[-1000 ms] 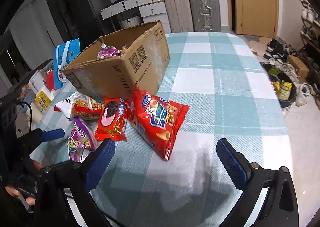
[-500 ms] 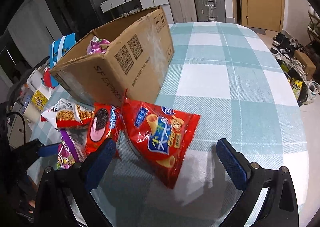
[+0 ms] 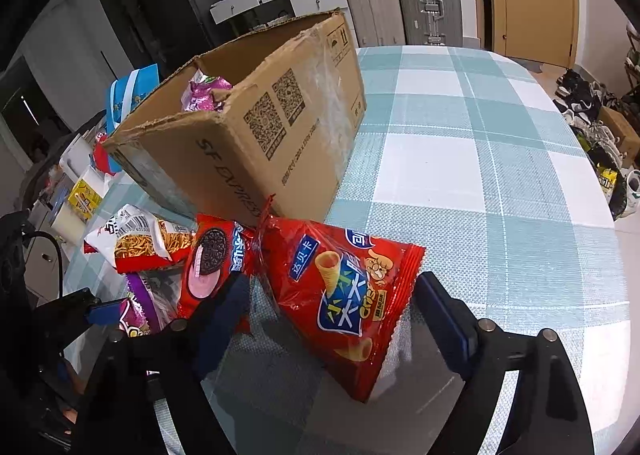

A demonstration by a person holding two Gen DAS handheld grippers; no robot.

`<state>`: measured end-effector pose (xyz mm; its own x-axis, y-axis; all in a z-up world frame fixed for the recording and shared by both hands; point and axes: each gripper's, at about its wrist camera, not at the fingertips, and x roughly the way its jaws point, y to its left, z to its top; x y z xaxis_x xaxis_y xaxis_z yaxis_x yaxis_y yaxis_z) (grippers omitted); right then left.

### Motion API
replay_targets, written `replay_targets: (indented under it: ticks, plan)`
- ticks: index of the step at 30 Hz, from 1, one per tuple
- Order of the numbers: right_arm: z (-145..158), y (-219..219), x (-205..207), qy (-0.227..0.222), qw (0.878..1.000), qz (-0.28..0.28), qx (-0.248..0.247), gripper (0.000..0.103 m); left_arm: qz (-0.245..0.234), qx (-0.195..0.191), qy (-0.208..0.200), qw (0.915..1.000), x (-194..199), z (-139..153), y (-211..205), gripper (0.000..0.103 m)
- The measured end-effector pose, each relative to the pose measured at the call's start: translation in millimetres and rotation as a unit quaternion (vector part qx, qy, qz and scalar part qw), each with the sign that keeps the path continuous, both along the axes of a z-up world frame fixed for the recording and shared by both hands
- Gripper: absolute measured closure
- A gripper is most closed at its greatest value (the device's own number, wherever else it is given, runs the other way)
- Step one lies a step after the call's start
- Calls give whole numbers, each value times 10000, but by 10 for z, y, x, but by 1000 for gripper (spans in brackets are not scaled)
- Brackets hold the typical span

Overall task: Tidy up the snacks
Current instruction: 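Grasp the purple grape candy bag with left tool while right tool grasps red chip bag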

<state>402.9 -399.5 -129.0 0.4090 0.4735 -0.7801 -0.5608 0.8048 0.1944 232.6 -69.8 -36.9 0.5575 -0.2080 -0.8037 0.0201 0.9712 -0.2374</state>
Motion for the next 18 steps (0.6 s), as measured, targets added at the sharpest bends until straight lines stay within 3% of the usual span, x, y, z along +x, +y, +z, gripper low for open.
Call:
replay_targets:
  ticks: [7, 10, 12, 18]
  plan:
    - [6, -45, -5, -15, 10000, -54, 41, 26, 63, -34, -82, 9999, -108, -33, 58, 34]
    - [9, -64, -8, 16, 10000, -67, 67, 27, 81, -99, -121, 9998, -133, -46, 90, 41]
    - [31, -79, -16, 10, 9999, -55, 128, 27, 47, -170, -159, 9997, -133, -40, 100, 51]
    - [20, -83, 15, 73, 9999, -74, 106, 26, 34, -174, -229, 9996, -133, -34, 62, 52]
